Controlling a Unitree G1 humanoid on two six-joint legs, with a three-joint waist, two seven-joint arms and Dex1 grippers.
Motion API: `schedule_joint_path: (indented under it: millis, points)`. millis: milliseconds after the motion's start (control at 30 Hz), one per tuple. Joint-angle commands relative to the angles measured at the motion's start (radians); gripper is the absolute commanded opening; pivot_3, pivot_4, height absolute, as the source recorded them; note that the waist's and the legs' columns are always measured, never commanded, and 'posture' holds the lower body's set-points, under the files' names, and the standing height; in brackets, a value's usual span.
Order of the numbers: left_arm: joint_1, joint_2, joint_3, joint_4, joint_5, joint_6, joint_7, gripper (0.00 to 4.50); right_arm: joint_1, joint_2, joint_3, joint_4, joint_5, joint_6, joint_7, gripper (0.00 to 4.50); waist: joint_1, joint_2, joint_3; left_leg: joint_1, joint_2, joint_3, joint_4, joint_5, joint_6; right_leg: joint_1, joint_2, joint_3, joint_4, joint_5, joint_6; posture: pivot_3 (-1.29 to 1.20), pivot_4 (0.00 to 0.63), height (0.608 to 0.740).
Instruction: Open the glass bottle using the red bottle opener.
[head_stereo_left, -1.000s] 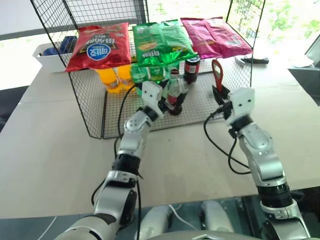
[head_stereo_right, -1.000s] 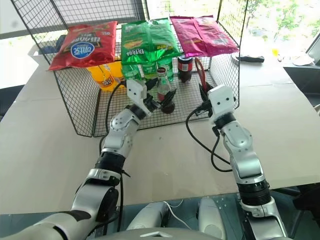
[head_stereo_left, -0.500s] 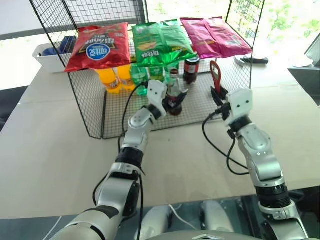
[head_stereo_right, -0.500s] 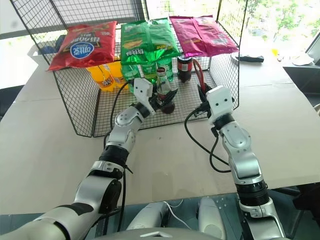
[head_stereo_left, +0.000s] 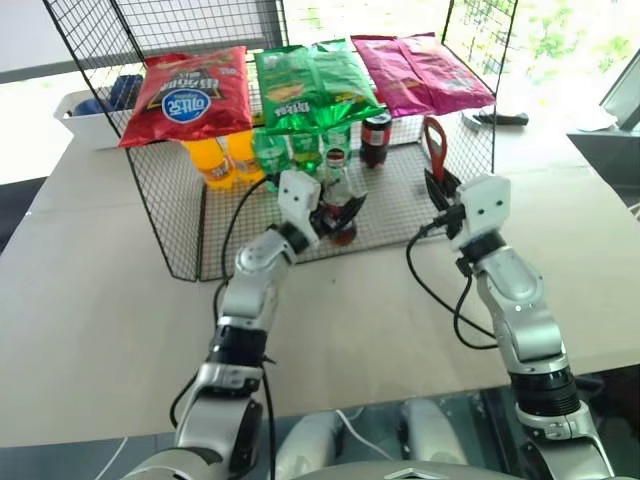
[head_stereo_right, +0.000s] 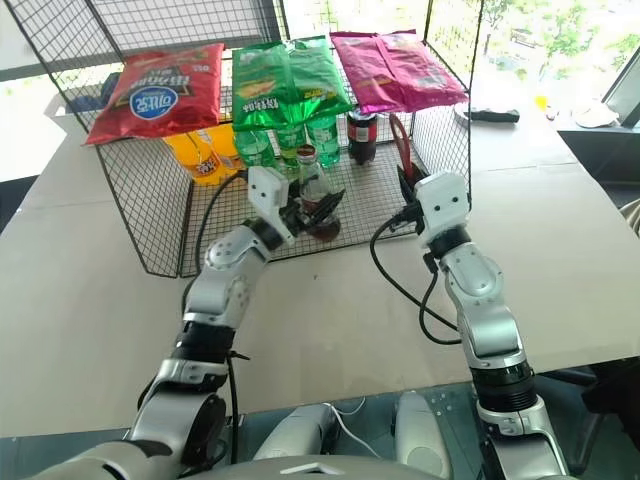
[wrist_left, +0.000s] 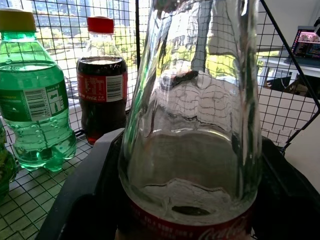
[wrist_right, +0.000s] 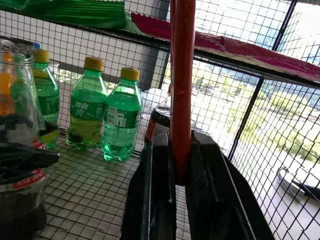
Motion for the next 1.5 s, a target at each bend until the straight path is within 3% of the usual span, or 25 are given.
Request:
schedule_joint_path:
  millis: [33, 233, 533, 600, 700, 1033, 1367, 1400, 1500]
  points:
    - [0.062, 0.024, -0.029, -0.253, -0.094, 0.112, -0.027, 2.57, -0.007, 0.008, -0.017, -0.035, -0.001, -0.026, -0.007, 0.0, 0.001, 0.0, 0.0, 0.0, 0.0, 0.0, 0.0, 0.0, 0.0, 0.0, 0.0, 0.0, 0.0, 0.0, 0.0, 0.0, 0.15, 0.74]
    - [0.187, 0.077, -0.094, -0.36, -0.072, 0.118, -0.07, 2.57, -0.011, 0.014, -0.019, -0.031, 0.0, -0.023, -0.002, 0.0, 0.003, 0.0, 0.0, 0.0, 0.0, 0.0, 0.001, 0.0, 0.0, 0.0, 0.0, 0.0, 0.001, 0.0, 0.0, 0.0, 0.15, 0.74]
    - [0.25, 0.069, -0.114, -0.335, -0.026, 0.013, -0.051, 2.57, -0.007, 0.018, -0.017, -0.031, -0.001, -0.016, 0.003, 0.0, 0.005, 0.0, 0.0, 0.0, 0.0, 0.001, 0.001, 0.0, 0.0, -0.001, 0.001, 0.001, 0.002, 0.0, 0.0, 0.0, 0.15, 0.74]
    - [0.263, 0.059, -0.109, -0.337, -0.043, -0.002, -0.054, 3.59, -0.008, 0.017, -0.018, -0.03, 0.0, -0.015, 0.004, 0.0, 0.004, 0.0, 0.0, 0.0, 0.0, 0.002, 0.0, 0.0, 0.0, -0.001, 0.001, 0.001, 0.002, 0.0, 0.0, 0.0, 0.15, 0.74]
    - [0.271, 0.045, -0.103, -0.347, -0.061, -0.031, -0.063, 4.45, -0.012, 0.016, -0.021, -0.026, 0.0, -0.014, 0.005, 0.0, 0.005, 0.0, 0.0, 0.0, 0.0, 0.001, 0.0, 0.0, 0.0, -0.001, 0.001, 0.001, 0.002, 0.0, 0.0, 0.0, 0.15, 0.74]
    - [0.264, 0.027, -0.079, -0.38, -0.13, -0.08, -0.079, 4.45, -0.012, 0.018, -0.016, -0.023, 0.001, -0.014, 0.012, 0.0, 0.004, 0.0, 0.0, 0.0, 0.0, 0.002, 0.001, 0.0, 0.0, -0.001, 0.0, 0.001, 0.003, 0.0, 0.0, 0.0, 0.15, 0.74]
    - [0.299, 0.061, -0.119, -0.349, -0.053, -0.128, -0.113, 4.45, -0.013, 0.019, -0.013, -0.019, -0.001, -0.015, 0.013, 0.0, 0.004, 0.0, 0.0, 0.0, 0.0, 0.002, 0.001, 0.0, 0.0, -0.001, 0.001, 0.002, 0.003, 0.0, 0.0, 0.0, 0.15, 0.74]
    - [0.303, 0.064, -0.124, -0.344, -0.046, -0.136, -0.112, 3.95, -0.014, 0.019, -0.013, -0.019, -0.001, -0.015, 0.013, 0.0, 0.005, 0.0, 0.0, 0.0, 0.0, 0.002, 0.001, 0.0, 0.0, -0.001, 0.001, 0.002, 0.003, 0.0, 0.0, 0.0, 0.15, 0.74]
    - [0.305, 0.064, -0.127, -0.333, -0.031, -0.147, -0.102, 3.95, -0.013, 0.019, -0.013, -0.02, 0.0, -0.014, 0.015, 0.0, 0.005, 0.0, 0.0, 0.0, 0.0, 0.002, 0.001, 0.0, 0.0, -0.001, 0.001, 0.002, 0.003, 0.0, 0.0, 0.0, 0.15, 0.74]
